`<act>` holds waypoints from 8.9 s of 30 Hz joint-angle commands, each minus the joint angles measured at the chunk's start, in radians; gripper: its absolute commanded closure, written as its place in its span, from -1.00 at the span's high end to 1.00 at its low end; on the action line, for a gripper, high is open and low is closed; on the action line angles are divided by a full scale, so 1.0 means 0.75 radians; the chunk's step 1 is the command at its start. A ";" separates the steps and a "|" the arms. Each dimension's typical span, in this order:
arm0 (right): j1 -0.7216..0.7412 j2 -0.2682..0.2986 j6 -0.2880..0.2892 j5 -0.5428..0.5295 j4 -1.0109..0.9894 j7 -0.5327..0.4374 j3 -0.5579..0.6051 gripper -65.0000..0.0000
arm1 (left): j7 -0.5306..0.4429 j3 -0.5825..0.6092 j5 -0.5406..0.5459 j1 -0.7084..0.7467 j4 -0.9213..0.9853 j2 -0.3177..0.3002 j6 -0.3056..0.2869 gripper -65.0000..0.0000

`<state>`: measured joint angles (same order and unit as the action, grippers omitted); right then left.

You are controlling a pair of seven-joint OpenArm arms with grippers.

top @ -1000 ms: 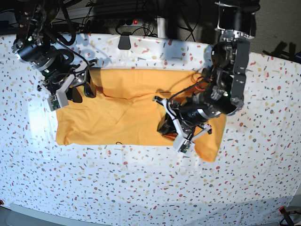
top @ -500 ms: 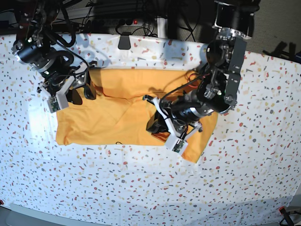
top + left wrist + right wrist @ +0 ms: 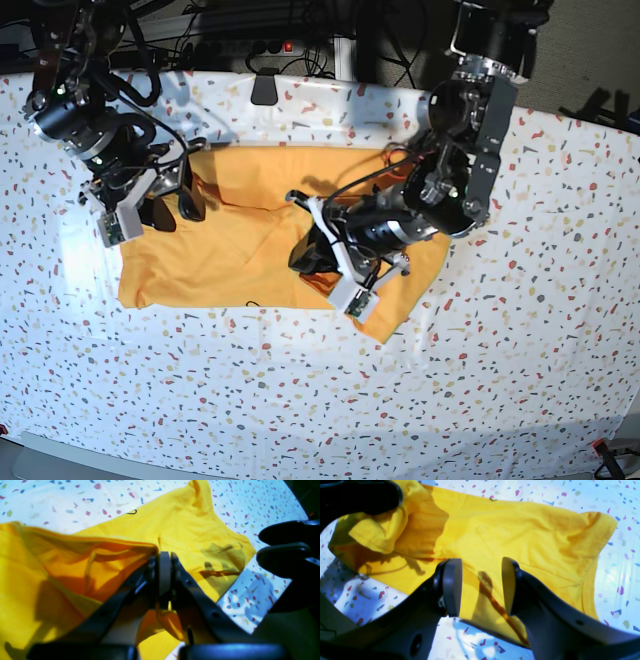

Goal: Fold the T-shirt properly
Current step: 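Fold the grasped end with the left gripper toward the right gripper, then release the folded end and regrasp the fold with the left gripper, then release the right gripper and move it toward the shirt's other end, then grasp the shirt end with the right gripper and fold it toward the left gripper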

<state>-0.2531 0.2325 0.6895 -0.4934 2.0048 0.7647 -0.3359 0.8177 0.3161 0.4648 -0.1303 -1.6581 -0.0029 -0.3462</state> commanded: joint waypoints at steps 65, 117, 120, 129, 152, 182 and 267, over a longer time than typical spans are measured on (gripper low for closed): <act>0.012 0.011 0.011 -0.021 0.028 -0.031 -0.006 -0.20 | 0.038 0.046 -0.627 0.019 0.055 0.047 0.468 0.10; 0.524 0.198 -0.088 0.028 -0.584 0.200 -0.373 0.28 | 0.136 0.357 -0.808 0.011 0.046 0.048 0.341 0.10; 0.568 0.244 -0.053 0.015 -0.800 0.203 -0.373 0.28 | 0.135 0.357 -0.807 0.011 0.046 0.048 0.341 0.10; 0.603 0.277 0.011 -0.230 -1.207 0.202 -0.372 0.28 | 0.131 0.357 -0.804 0.011 0.046 0.048 0.341 0.10; 0.630 0.195 0.011 -0.416 -1.344 0.359 -0.342 0.28 | 0.110 0.357 -0.940 -0.018 0.046 0.047 0.341 0.10; 0.980 0.197 0.011 -0.532 -1.343 0.487 -0.142 -1.00 | 0.355 0.357 -1.004 -0.110 -0.196 0.043 0.390 0.10; 1.079 -0.519 0.011 -0.664 -1.217 0.842 0.396 -0.29 | 0.446 0.356 -1.467 0.107 -0.249 -0.400 0.811 0.10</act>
<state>0.5171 -0.1493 0.6937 -0.9588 1.0748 1.4124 -0.0387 1.1629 0.5880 -0.6151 -0.0357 -1.8263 -0.3019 0.2543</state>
